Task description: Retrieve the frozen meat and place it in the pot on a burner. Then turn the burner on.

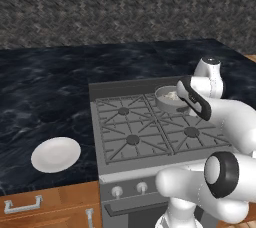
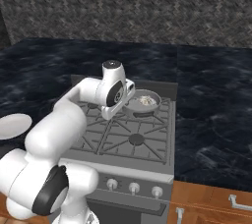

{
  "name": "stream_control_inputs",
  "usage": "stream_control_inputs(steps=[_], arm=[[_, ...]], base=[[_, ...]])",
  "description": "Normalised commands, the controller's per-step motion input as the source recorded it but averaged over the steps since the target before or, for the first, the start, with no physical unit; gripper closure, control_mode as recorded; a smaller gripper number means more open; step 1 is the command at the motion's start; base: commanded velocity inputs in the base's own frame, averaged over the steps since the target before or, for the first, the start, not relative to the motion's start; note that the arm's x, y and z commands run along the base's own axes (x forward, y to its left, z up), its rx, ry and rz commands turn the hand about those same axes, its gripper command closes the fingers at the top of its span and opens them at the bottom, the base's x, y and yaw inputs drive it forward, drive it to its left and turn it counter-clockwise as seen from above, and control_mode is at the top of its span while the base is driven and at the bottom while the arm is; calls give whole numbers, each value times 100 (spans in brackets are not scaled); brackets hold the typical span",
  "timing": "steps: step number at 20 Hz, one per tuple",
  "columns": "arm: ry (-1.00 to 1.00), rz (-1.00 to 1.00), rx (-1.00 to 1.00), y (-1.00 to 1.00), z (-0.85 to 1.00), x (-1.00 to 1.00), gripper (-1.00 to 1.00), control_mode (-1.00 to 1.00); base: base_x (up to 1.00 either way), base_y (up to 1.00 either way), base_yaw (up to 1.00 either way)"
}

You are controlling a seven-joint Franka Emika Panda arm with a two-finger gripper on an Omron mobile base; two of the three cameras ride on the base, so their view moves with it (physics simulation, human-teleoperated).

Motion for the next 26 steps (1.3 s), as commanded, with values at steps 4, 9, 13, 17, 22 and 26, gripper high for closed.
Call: stream_control_inputs(steps=[4,9,13,17,22,26], arm=[[0,0,0,0,-4,0,-100,-100],[0,0,0,0,-3,0,-100,-100],[-2,0,1,-4,-4,-45,-100,-100],[-9,-2,0,-1,-1,-76,-100,-100],[-10,-11,0,0,0,-67,-100,-100],[-1,-12,1,0,-2,-36,-100,-100]], base=[[0,0,0],[0,0,0],[0,0,0],[0,0,0],[0,0,0],[0,0,0]])
